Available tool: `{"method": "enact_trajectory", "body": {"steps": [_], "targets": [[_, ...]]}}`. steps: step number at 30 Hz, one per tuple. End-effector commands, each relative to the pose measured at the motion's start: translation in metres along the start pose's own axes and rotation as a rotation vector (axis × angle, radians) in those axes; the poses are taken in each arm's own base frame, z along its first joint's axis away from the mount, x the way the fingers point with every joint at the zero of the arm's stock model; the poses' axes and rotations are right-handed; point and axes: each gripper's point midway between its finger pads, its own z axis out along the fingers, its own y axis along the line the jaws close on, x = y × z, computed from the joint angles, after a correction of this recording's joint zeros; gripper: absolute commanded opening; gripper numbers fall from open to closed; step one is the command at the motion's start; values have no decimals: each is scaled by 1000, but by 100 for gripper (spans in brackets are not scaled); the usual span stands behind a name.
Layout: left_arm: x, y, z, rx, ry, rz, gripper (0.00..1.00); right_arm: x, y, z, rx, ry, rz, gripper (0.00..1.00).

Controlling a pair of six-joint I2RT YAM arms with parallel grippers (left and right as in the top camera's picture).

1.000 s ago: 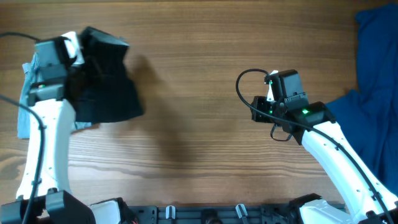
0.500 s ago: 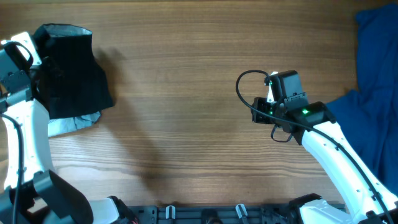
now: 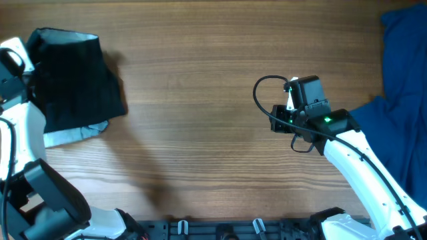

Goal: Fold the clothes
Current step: 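Carry the folded shorts with the left gripper onto the denim shorts, then release the shorts and pull the left gripper back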

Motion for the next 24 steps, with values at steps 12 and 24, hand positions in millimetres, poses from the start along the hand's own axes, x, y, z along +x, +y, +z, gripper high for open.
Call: {"method": "enact_trajectory", "body": {"steps": [12, 24], "targets": [[6, 20, 1, 40, 26, -329, 100, -7, -1, -6, 9, -26, -8, 51], [78, -175, -30, 374, 343, -126, 100, -69, 24, -14, -85, -280, -55, 100]]}}
